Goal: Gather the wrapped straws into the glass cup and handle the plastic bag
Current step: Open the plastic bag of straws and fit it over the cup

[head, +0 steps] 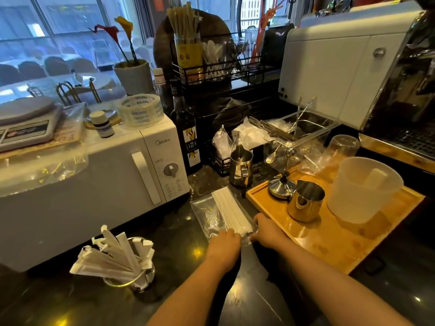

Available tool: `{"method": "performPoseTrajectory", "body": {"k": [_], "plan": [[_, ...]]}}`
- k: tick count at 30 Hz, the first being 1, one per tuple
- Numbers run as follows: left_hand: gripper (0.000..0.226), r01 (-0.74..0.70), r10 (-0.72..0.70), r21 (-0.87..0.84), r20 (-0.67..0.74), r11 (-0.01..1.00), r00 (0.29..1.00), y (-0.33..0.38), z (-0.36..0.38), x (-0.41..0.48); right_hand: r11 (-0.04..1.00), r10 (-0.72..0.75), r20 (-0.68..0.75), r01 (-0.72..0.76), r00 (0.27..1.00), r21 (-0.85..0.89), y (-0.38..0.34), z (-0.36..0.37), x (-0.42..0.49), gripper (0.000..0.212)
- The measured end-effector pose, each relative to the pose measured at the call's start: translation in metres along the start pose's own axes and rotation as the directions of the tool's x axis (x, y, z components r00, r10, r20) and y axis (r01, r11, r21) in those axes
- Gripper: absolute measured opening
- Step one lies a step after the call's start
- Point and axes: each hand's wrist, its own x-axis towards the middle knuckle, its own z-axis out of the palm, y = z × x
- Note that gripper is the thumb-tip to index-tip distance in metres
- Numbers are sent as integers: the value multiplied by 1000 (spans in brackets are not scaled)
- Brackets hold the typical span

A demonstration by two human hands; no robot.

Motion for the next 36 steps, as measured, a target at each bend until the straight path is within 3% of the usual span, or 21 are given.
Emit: {"method": "performPoseTrajectory", "body": {"k": [6, 11, 17, 20, 22, 28, 32, 36], "plan": [[29, -49, 48, 53, 22, 997, 999, 1, -7, 1, 970, 83, 8, -82, 997, 227, -2, -5, 3, 12], [24, -12, 13, 28, -37, 1000, 999, 2, -12, -2, 917, 111, 28, -113, 993, 382, -10, -17, -3, 20], [24, 31, -31, -1, -124, 1000, 992, -4, -38, -6, 819, 43, -71, 5, 997, 573, -33, -34, -13, 21], [24, 66, -86, -105, -199, 992, 976, -11, -57, -9, 784, 6, -149, 88, 989, 614, -48, -47, -20, 13], [25, 96, -152, -217, -260, 971, 953, -16, -70, -12, 754, -25, -167, 129, 986, 645, -57, -54, -26, 21], [21, 42, -268, -627, -271, 778, 924, -32, -96, -30, 705, -157, -78, 167, 985, 689, -74, -62, -49, 26], [25, -20, -308, -768, -281, 640, 909, -34, -113, -48, 691, -312, 8, 221, 950, 688, -83, -64, -65, 14], [23, -28, -258, -888, -163, 459, 952, -36, -127, -71, 608, -437, 62, 245, 897, 755, -91, -66, -75, 8]]}}
